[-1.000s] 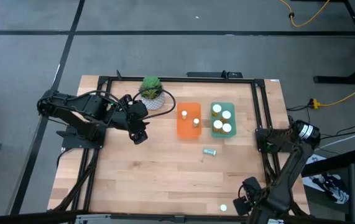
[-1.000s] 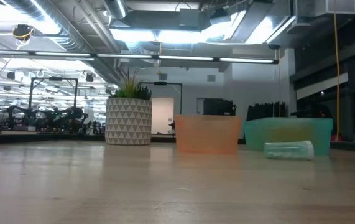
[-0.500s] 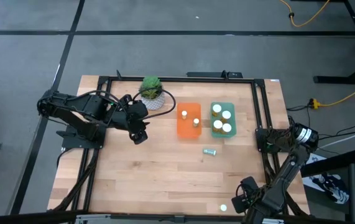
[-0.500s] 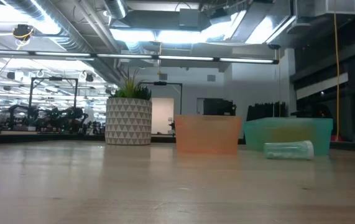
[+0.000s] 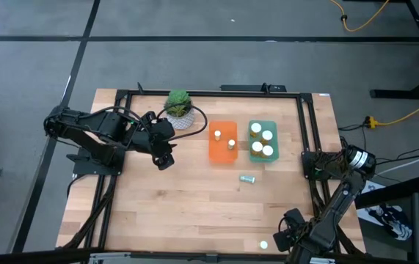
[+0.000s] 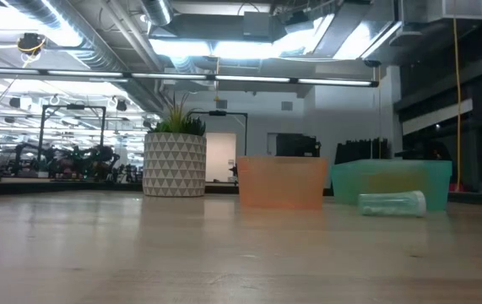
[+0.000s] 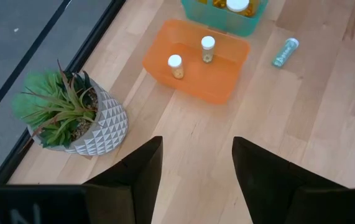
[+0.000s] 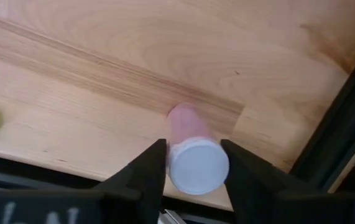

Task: Pick and place medicine bottles into bin by pill shape (circle, oval)
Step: Put the small pink bottle into the orange bin

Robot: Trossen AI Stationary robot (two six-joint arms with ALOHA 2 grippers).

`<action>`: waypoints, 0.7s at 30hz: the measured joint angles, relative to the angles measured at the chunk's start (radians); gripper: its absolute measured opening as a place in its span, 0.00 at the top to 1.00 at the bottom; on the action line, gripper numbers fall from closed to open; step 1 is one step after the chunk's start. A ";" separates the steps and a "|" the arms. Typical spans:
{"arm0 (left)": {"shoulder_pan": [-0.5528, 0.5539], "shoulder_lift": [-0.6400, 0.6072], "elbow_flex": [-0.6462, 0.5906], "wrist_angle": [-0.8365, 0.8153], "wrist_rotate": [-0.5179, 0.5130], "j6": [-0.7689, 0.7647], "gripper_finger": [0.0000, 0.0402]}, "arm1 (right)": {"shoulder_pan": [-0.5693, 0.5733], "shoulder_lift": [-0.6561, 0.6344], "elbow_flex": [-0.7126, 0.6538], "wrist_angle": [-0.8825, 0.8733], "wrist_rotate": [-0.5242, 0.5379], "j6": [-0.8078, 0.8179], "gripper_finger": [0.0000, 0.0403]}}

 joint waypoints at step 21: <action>0.000 0.000 0.000 0.000 0.000 0.000 0.53 | -0.223 -0.334 0.001 -0.163 0.282 -0.433 0.70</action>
